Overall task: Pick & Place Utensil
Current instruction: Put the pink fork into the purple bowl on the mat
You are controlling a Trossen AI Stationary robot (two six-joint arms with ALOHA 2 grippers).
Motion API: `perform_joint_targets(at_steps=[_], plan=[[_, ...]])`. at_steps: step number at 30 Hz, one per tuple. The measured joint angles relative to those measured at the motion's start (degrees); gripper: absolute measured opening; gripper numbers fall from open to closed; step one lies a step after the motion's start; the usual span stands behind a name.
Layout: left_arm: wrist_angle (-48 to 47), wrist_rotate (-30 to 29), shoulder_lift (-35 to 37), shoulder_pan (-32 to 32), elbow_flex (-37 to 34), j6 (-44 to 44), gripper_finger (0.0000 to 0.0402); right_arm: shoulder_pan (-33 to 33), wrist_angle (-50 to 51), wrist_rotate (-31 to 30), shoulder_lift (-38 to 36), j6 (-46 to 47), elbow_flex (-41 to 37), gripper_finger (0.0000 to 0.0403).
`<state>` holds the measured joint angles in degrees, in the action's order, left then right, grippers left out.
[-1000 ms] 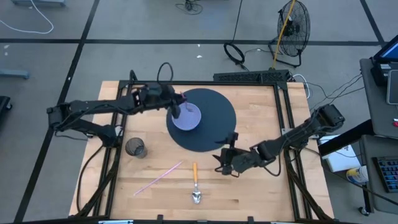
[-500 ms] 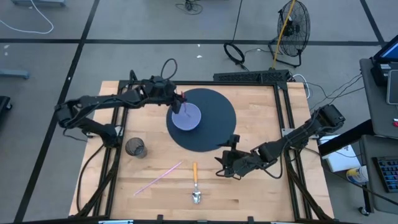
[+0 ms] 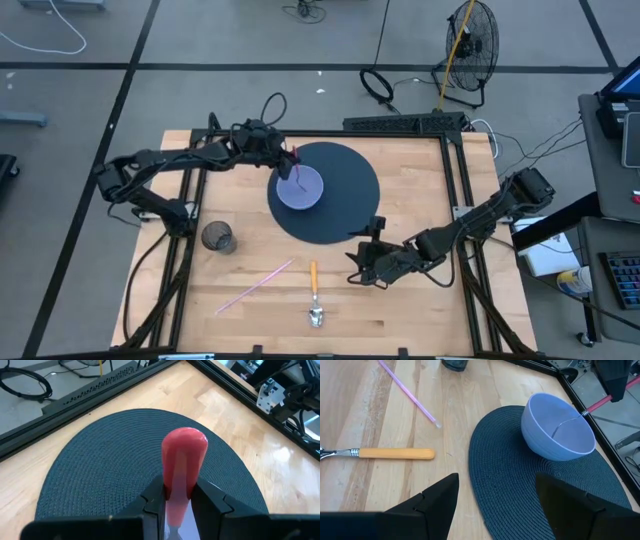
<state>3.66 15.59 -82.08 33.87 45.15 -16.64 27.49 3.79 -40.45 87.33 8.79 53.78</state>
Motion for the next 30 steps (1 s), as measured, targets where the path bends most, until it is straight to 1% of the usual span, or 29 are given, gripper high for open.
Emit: perform_joint_targets(at_steps=[3, 7, 12, 15, 19, 24, 30], plan=[[-0.2, 0.0, 0.0, 0.4, 0.0, -0.1, 0.0071, 0.0, 0.3, 0.0, 0.0, 0.4, 0.0, 0.0256], [-0.8, -0.5, 0.0, 0.6, 0.0, -0.4, 0.0086, 0.0, 1.2, 0.0, 0.0, 1.1, 0.0, 0.0256], [-1.1, -0.5, -0.1, 0.6, 0.0, -0.4, 0.0069, 0.0, 1.2, 0.1, 0.0, 1.7, 0.0, 0.0256], [-1.2, -0.5, -0.1, 0.6, 0.0, -0.4, 0.007, 0.0, 1.2, 0.1, 0.0, 1.8, 0.0, 0.0255], [-1.7, -0.9, -0.1, 0.6, -0.1, 0.0, 0.0086, 0.0, 1.2, 0.2, 0.0, 2.3, 0.0, 0.0255], [-2.4, -2.3, -0.1, 0.5, -0.1, -0.4, 0.0069, 0.0, 1.2, 0.2, 0.0, 2.5, 0.0, 0.0256], [-2.4, -2.6, -0.1, 0.5, -0.1, 0.0, 0.0069, 0.0, 1.2, 0.2, 0.0, 2.5, 0.0, 0.0255]])
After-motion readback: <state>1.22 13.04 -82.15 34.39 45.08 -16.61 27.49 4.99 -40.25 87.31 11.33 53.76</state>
